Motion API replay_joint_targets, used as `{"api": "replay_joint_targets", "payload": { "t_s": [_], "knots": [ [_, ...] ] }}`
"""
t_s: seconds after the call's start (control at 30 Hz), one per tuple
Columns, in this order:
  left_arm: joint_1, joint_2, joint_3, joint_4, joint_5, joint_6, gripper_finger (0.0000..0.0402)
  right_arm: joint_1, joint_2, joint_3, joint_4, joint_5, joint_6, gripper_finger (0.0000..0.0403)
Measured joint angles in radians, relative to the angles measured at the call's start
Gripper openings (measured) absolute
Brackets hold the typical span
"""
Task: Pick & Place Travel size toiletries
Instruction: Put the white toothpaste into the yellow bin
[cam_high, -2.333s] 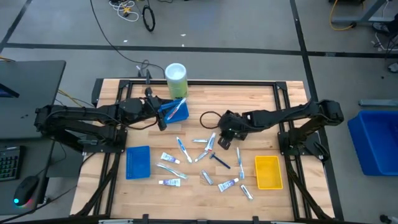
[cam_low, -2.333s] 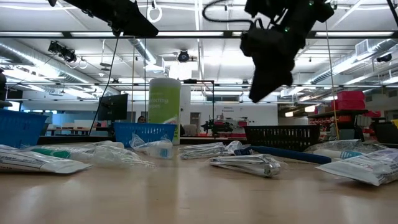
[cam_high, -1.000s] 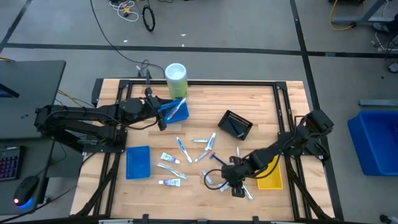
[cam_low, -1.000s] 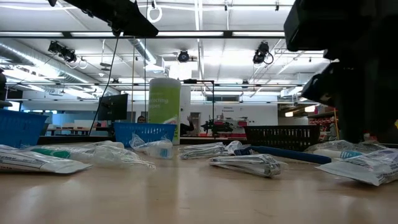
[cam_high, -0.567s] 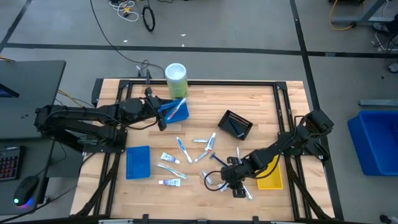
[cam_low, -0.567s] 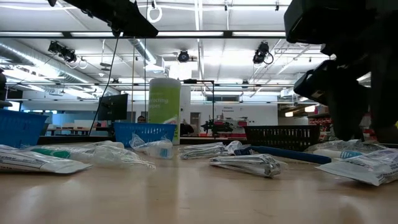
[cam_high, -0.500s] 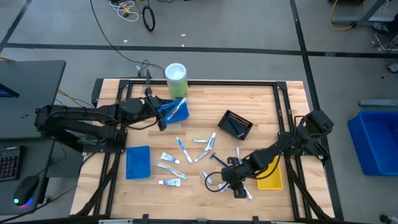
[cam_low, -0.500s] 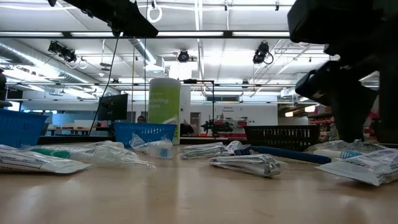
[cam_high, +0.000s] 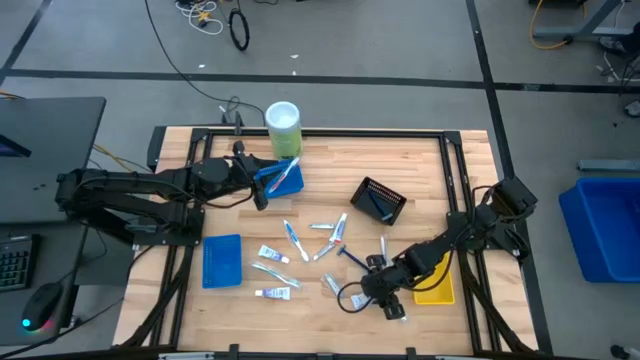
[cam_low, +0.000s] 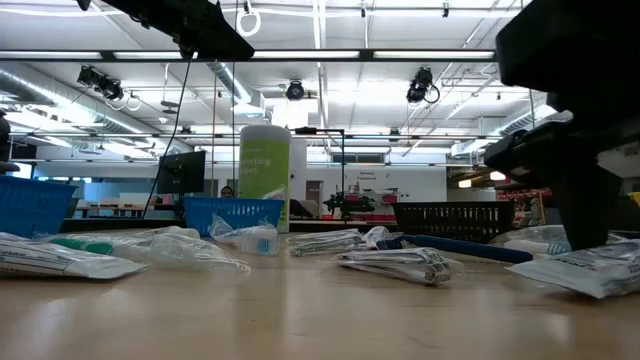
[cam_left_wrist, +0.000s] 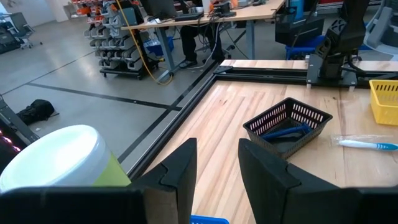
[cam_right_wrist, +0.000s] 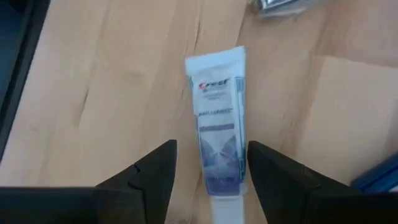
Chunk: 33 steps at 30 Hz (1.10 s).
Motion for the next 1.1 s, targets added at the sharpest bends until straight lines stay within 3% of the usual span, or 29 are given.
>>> {"api": "replay_joint_targets", "payload": {
  "t_s": [0.3, 0.57, 0.87, 1.1],
  "knots": [
    [0.0, 0.0, 0.0, 0.0, 0.0, 0.0, 0.0128, -0.001, 0.0, -0.043, 0.023, 0.031, -0.099, 0.0178],
    [0.0, 0.0, 0.0, 0.0, 0.0, 0.0, 0.0128, -0.002, -0.002, -0.06, 0.056, 0.037, -0.141, 0.0124],
    [0.0, 0.0, 0.0, 0.0, 0.0, 0.023, 0.0128, -0.002, -0.004, -0.061, 0.121, 0.069, 0.039, 0.0101],
    [0.0, 0.0, 0.0, 0.0, 0.0, 0.023, 0.0128, -0.003, -0.071, 0.03, 0.08, 0.084, 0.065, 0.01]
  ]
}}
